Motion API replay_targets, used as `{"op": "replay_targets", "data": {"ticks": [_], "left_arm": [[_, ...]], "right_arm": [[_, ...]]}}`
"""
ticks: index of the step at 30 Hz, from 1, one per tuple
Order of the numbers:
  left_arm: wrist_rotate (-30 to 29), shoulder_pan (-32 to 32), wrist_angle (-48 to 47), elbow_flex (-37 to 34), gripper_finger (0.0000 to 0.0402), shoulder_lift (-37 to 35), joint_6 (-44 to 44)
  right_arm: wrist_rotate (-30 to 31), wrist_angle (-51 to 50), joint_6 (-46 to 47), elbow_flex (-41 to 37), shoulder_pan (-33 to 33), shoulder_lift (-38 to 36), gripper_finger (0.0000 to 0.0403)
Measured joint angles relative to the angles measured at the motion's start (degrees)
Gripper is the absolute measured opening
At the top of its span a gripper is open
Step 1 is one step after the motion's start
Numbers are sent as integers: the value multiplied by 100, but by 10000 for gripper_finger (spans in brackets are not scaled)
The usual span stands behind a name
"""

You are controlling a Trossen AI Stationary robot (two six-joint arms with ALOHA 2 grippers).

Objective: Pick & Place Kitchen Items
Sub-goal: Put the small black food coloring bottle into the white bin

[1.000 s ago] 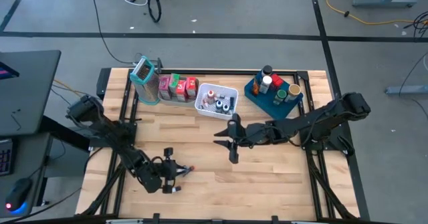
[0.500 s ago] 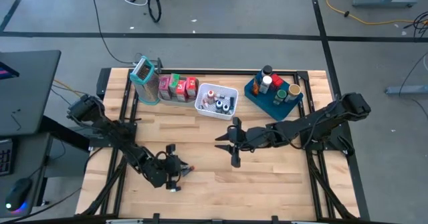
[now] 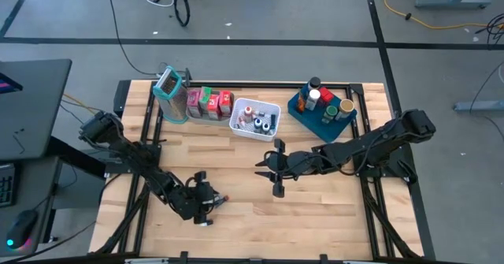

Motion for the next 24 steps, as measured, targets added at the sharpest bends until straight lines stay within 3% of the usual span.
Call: {"op": "replay_targets", "data": {"ticks": [24], "left_arm": [[463, -2, -999, -4, 174, -4, -579]], "right_arm": [[-4, -99, -69, 7, 0, 32, 123]]}}
